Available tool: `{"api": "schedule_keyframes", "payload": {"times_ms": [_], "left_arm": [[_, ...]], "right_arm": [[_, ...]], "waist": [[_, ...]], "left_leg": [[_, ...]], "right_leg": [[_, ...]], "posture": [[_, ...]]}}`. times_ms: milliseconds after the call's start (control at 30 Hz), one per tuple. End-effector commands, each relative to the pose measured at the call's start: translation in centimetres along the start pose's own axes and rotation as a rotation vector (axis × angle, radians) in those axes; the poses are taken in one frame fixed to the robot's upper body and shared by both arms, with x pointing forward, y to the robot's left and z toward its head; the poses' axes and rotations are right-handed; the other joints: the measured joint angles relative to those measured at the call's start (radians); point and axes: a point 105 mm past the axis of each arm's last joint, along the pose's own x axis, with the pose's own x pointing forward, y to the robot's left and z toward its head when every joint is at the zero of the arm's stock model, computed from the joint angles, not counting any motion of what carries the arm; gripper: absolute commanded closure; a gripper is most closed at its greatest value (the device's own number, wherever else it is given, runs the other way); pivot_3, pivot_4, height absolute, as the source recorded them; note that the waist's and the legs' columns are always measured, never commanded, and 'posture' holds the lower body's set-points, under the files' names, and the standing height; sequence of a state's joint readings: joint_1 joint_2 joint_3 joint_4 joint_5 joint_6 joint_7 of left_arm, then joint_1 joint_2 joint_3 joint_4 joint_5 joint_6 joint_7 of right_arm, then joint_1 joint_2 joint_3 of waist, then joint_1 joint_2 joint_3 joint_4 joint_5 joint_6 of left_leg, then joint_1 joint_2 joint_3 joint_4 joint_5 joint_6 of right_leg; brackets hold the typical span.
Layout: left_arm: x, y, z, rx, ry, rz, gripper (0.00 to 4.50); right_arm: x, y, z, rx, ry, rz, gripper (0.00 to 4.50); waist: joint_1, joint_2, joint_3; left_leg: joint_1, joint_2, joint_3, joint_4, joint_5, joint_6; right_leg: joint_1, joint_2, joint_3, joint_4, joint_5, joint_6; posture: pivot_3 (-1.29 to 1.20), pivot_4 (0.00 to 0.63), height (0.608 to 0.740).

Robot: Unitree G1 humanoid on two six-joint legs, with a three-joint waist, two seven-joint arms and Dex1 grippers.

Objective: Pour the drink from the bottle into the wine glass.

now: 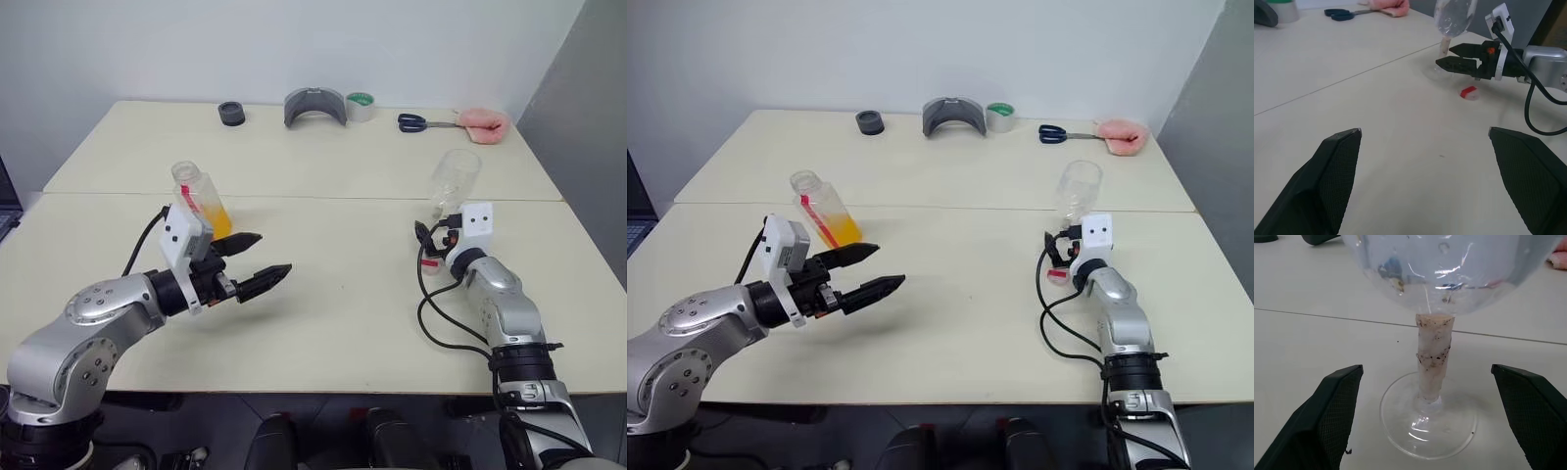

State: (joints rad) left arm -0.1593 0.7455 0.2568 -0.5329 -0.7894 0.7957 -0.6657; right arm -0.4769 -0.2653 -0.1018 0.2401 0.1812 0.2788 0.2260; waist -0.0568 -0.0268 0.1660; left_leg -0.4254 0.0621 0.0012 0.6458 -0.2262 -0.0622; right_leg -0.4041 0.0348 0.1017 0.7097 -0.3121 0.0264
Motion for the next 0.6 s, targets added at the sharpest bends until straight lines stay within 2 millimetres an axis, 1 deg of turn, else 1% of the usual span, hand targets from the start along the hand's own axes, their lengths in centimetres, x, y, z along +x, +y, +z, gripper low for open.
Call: {"api": "schedule_keyframes", "payload": {"times_ms": [33, 333, 500, 600], "left_arm": [[0.0, -0.2, 0.7, 0.048, -0.017, -0.006, 0.03], [0.2, -0.2, 0.5, 0.063, -0.017, -0.011, 0.03], [0.5, -0.3, 0.8, 0.068, -0.023, -0.020, 0.03], [0.7, -0.3, 0.7, 0.068, -0.022, -0.019, 0.00]], "right_arm": [[0.2, -0.3, 1.9, 0.005, -0.081, -0.009, 0.00], [1.1, -0.6, 2.2, 0.029, -0.102, -0.025, 0.00], [1.7, -0.2, 2.2, 0.044, -0.109, -0.019, 0.00], [1.9, -0.2, 1.9, 0.062, -0.104, -0.017, 0.64]], "waist": [[0.000, 0.000, 0.000], [0.000, 0.000, 0.000], [0.000, 0.000, 0.000], [0.000, 0.000, 0.000]], "left_leg": [[0.000, 0.000, 0.000, 0.000, 0.000, 0.000], [0.000, 0.000, 0.000, 0.000, 0.000, 0.000], [0.000, 0.000, 0.000, 0.000, 0.000, 0.000], [0.000, 0.000, 0.000, 0.000, 0.000, 0.000]], "right_leg": [[0.000, 0.000, 0.000, 0.000, 0.000, 0.000], [0.000, 0.000, 0.000, 0.001, 0.000, 0.000], [0.000, 0.000, 0.000, 0.001, 0.000, 0.000], [0.000, 0.000, 0.000, 0.001, 0.000, 0.000]], "posture": [[0.00, 0.150, 0.740], [0.00, 0.150, 0.740], [0.00, 0.150, 0.740], [0.00, 0.150, 0.740]]}}
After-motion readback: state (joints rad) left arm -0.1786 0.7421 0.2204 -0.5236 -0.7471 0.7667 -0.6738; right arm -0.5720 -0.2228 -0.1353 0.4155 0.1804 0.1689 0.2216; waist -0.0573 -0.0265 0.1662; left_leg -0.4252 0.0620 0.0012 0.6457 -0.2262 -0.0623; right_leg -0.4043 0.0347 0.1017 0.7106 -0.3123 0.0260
